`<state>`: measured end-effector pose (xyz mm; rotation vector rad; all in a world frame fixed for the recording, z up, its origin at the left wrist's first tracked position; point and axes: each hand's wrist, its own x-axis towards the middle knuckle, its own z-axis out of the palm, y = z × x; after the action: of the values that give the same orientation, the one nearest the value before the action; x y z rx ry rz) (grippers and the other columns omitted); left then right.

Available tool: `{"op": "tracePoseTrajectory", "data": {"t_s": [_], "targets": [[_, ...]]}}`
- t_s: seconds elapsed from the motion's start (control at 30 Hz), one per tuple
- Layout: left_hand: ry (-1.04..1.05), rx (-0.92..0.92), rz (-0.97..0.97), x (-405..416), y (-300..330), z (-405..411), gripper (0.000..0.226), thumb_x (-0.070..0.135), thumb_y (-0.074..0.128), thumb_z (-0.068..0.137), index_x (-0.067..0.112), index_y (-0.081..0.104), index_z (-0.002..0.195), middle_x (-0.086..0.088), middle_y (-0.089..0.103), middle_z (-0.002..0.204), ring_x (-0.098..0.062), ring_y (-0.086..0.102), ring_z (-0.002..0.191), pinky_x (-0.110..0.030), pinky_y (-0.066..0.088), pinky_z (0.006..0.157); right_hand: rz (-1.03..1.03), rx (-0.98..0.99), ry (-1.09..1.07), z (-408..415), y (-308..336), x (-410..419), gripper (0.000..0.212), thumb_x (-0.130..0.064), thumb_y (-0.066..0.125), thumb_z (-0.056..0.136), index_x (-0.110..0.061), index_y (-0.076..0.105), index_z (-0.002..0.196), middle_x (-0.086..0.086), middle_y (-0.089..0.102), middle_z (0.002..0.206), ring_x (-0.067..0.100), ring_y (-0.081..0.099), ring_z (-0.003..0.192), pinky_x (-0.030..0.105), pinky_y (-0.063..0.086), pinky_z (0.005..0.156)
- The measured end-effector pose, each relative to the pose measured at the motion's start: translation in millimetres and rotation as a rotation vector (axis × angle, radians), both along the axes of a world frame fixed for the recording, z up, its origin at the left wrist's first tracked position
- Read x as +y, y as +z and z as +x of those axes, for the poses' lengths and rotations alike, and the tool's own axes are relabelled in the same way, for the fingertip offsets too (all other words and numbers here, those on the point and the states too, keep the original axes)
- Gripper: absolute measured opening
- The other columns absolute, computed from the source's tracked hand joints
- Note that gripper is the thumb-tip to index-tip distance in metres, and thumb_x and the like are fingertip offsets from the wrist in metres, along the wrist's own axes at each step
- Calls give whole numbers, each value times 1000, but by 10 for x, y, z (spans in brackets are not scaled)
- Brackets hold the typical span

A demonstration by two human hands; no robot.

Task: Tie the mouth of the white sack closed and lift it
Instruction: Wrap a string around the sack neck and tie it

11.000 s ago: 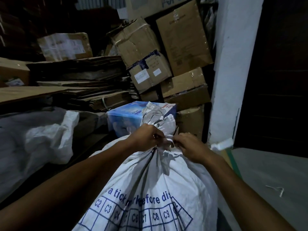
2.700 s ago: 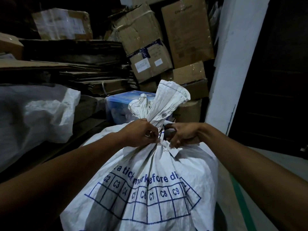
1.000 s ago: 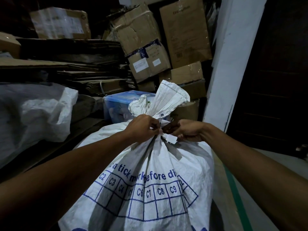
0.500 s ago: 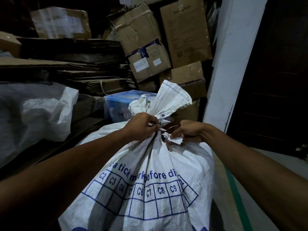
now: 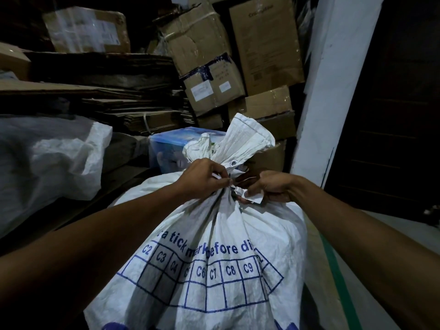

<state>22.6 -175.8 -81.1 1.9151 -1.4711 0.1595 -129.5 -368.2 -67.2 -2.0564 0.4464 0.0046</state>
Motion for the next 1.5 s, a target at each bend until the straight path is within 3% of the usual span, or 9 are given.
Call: {"op": "tracePoseTrajectory", "data": {"t_s": [0.23,0.47,0.73,0.87,1.1,1.23,1.33,1.43,1.5], "targets": [[31,-54,2,-44,-27,-5,14,40,79,91,27,83,90,11,77,83,-12,70,78,-44,61,74,-7,-9,11,-2,-6,13,28,6,69,92,-16,72,109,-1,80,90,15,74,80,31,60,57],[42,-59,-10,-58,-26,6,14,39,78,91,26,83,91,10,77,85,-11,69,78,-43,60,75,15,-14,10,8,-24,0,37,5,71,90,-11,70,124,8,77,105,25,71,95,31,59,54],[29,-19,-29,-35,-10,-44,14,38,78,92,26,82,88,15,73,78,-6,67,74,-36,59,72,-45,16,-15,30,-23,-35,32,0,76,88,-15,74,117,17,77,114,31,71,97,34,60,60],[31,-18,-21,-32,-18,-43,16,40,78,92,25,83,90,11,76,82,-10,69,77,-36,58,72,-88,44,-48,29,-7,-39,13,-1,77,88,-9,76,97,11,77,93,25,71,84,37,61,65],[57,-44,-5,-58,-30,-74,15,39,78,92,26,84,91,10,77,88,-10,68,79,-37,59,72,-33,37,-44,54,-23,-26,45,-2,78,85,-5,69,128,22,72,127,42,69,117,32,62,54],[83,-73,15,-65,-48,-86,14,41,77,91,29,83,90,8,79,89,-13,70,81,-44,61,74,-33,29,-18,46,-2,12,53,-10,85,74,-11,72,125,18,73,128,43,66,123,55,63,84],[108,-102,46,-91,-64,-99,16,45,76,90,31,82,92,9,79,92,-13,70,84,-44,62,75,-35,21,-2,17,39,77,43,-3,78,84,-12,71,125,20,72,127,42,68,119,45,64,74],[124,-143,64,-114,-76,-121,18,50,74,90,33,81,94,8,78,95,-14,69,88,-43,61,76,-7,-12,18,-1,33,82,42,0,75,85,-7,71,125,22,72,126,44,66,121,60,54,98],[134,-167,73,-122,-76,-128,20,51,73,92,33,80,97,6,77,94,-16,67,90,-38,58,75,32,-27,26,-25,43,111,37,4,70,89,-3,70,126,24,72,124,40,69,112,60,56,92]]}}
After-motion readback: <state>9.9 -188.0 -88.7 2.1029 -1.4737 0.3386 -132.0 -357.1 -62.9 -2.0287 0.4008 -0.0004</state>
